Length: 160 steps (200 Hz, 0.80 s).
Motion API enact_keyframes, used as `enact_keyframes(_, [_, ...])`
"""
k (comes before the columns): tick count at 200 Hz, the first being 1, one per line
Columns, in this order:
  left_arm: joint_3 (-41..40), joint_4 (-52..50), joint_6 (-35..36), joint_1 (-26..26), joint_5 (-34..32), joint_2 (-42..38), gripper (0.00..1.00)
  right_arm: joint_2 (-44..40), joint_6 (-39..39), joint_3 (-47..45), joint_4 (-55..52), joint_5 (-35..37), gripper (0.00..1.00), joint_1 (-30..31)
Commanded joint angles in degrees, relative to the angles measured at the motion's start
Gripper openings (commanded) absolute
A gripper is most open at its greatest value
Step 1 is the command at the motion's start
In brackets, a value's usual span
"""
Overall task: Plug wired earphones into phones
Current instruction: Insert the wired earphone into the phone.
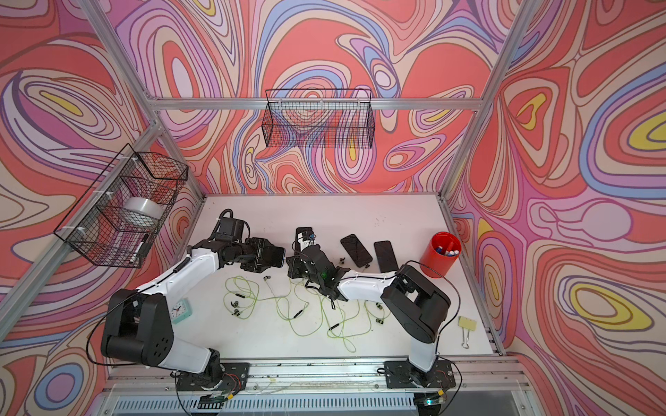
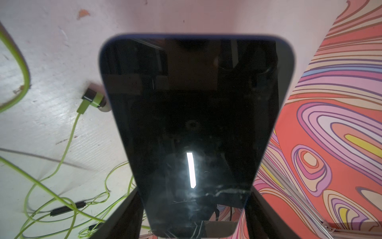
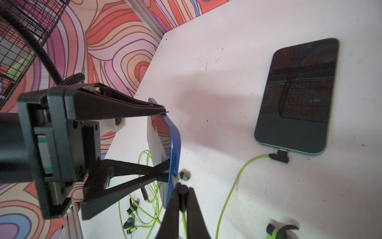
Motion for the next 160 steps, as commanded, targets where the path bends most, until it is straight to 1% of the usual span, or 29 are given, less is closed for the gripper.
enact_keyframes(1, [-0.1,1.8,-1.7,-1.4,3.7,-2.6,0.0,1.9,0.9,1.4,-2.1,-0.5,0.0,0.3])
enact_keyframes(68, [-0.3,2.7,-2.3,-3.1,3.7,-2.0,0.0,3.6,0.3,4.9,-2.4,-1.9,0.0,0.3])
enact_keyframes(160, [-0.4,4.4,-2.9,-4.9,4.8,-0.7,0.0,5.1,-1.2,7.3,-1.6,-4.0,0.0,0.2])
